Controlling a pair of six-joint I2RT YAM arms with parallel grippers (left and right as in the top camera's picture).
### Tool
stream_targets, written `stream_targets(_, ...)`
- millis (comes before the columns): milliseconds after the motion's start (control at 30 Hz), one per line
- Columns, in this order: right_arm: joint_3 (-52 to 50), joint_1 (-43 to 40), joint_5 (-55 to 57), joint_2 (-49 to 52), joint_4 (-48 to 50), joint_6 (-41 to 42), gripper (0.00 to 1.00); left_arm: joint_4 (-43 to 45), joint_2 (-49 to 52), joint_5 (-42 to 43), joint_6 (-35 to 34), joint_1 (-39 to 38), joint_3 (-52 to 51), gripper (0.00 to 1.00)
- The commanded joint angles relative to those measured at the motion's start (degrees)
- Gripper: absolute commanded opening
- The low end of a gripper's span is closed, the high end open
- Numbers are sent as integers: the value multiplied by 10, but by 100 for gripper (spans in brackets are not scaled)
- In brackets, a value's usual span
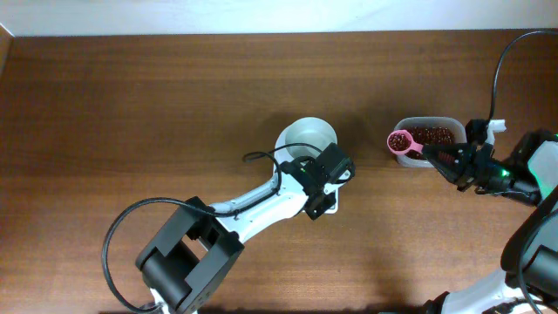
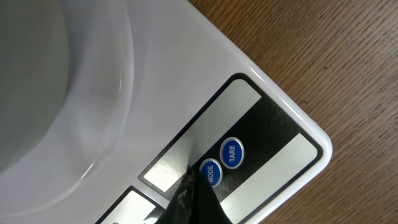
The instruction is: Scoop and weigh 50g on scale
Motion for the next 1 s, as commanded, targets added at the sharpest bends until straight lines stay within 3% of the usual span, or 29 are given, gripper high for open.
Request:
stream_targets(0, 0, 3, -1, -15, -2, -9, 4, -3, 36, -23, -10, 4, -4, 0)
stream_targets(267, 0, 3, -1, -15, -2, -9, 4, -75, 21, -24, -9, 4, 17, 0)
stream_targets(567, 0, 3, -5, -15, -2, -9, 4, -167, -133, -24, 19, 15, 135, 0)
stream_targets(767, 0, 3, -3, -15, 5, -9, 4, -236, -233, -23, 19, 96, 135, 0)
stream_targets(867, 0, 3, -4, -15, 5, -9, 4, -254, -277, 47, 57, 144, 135, 1)
stream_targets(900, 0, 3, -4, -15, 5, -9, 4, -260, -290, 81, 73, 160, 135, 4)
stream_targets(967, 0, 3, -3, -15, 5, -9, 4, -274, -312, 141, 92, 195, 135, 27)
